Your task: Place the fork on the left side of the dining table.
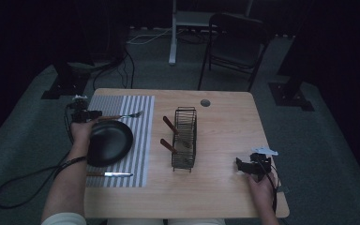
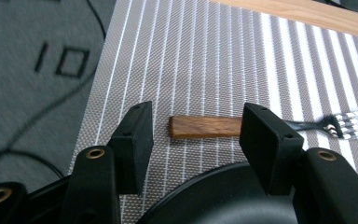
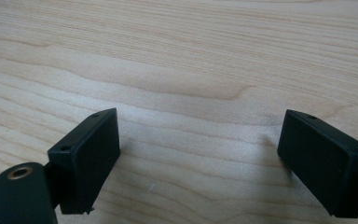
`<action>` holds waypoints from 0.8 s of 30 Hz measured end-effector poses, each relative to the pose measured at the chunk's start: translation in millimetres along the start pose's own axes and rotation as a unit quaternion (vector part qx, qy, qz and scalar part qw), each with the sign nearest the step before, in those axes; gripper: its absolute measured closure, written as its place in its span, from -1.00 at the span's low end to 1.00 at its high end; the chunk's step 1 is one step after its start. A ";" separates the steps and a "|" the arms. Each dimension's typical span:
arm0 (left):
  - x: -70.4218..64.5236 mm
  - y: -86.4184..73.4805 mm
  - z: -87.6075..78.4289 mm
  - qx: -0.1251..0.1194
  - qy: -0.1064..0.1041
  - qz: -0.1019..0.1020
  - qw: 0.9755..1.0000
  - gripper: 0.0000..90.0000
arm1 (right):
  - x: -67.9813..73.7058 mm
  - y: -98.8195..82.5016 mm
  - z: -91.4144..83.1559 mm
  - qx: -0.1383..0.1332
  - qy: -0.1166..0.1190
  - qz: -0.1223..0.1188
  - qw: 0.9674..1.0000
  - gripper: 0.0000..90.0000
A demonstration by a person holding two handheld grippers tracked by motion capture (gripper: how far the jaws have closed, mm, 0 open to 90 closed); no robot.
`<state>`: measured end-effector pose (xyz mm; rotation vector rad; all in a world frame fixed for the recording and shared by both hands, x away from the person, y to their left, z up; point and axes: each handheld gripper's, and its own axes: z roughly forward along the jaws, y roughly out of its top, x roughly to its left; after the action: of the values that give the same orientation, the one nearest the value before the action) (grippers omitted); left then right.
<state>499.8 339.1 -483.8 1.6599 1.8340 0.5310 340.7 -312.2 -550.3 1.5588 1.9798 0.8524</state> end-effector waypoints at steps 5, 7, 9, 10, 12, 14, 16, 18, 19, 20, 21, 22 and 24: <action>-5.5 -4.1 -11.8 -0.013 -0.020 -0.045 0.999 -0.37 | 0.0 0.0 0.0 0.000 0.000 0.000 1.000 -0.72; -6.6 -7.8 -13.8 -0.011 -0.023 -0.049 0.998 -0.43 | 0.0 0.0 0.0 0.000 0.000 0.000 1.000 -0.72; -7.9 -12.0 -15.2 -0.009 -0.023 -0.039 0.999 -0.56 | 0.0 0.0 0.0 0.000 0.000 0.000 1.000 -0.72; -8.1 -14.0 -16.2 -0.009 -0.021 -0.031 0.999 -0.56 | 0.0 0.0 0.0 0.000 0.000 0.000 1.000 -0.72; -8.9 -18.3 -18.2 -0.011 -0.020 -0.022 1.000 -0.56 | 0.0 0.0 0.0 0.000 0.000 0.000 1.000 -0.72; -9.6 -22.6 -19.7 -0.010 -0.015 -0.012 1.000 -0.56 | 0.0 0.0 0.0 0.000 0.000 0.000 1.000 -0.72; -9.7 -26.6 -21.9 -0.008 -0.015 -0.005 1.000 -0.56 | 0.0 0.0 0.0 0.000 0.000 0.000 1.000 -0.72; -10.5 -30.6 -25.8 -0.009 -0.023 0.002 1.000 -0.56 | 0.0 0.0 0.0 0.000 0.000 0.000 1.000 -0.72; -11.5 -32.5 -27.4 -0.010 -0.027 0.008 1.000 -0.56 | 0.0 0.0 0.0 0.000 0.000 0.000 1.000 -0.72; -12.8 -34.3 -29.4 -0.009 -0.029 0.012 0.999 -0.56 | 0.0 0.0 0.0 0.000 0.000 0.000 1.000 -0.72; -13.9 -36.3 -31.5 -0.013 -0.026 0.019 0.999 -0.56 | 0.0 0.0 0.0 0.000 0.000 0.000 1.000 -0.72; -13.9 -36.3 -31.5 -0.013 -0.026 0.019 0.999 -0.56 | 0.0 0.0 0.0 0.000 0.000 0.000 1.000 -0.72; -15.8 -43.2 -36.9 -0.014 -0.029 0.029 0.999 -0.56 | 0.0 0.0 0.0 0.000 0.000 0.000 1.000 -0.72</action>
<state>443.7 321.3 -482.2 1.6966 1.7344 0.5249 340.7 -312.2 -550.3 1.5591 1.9798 0.8525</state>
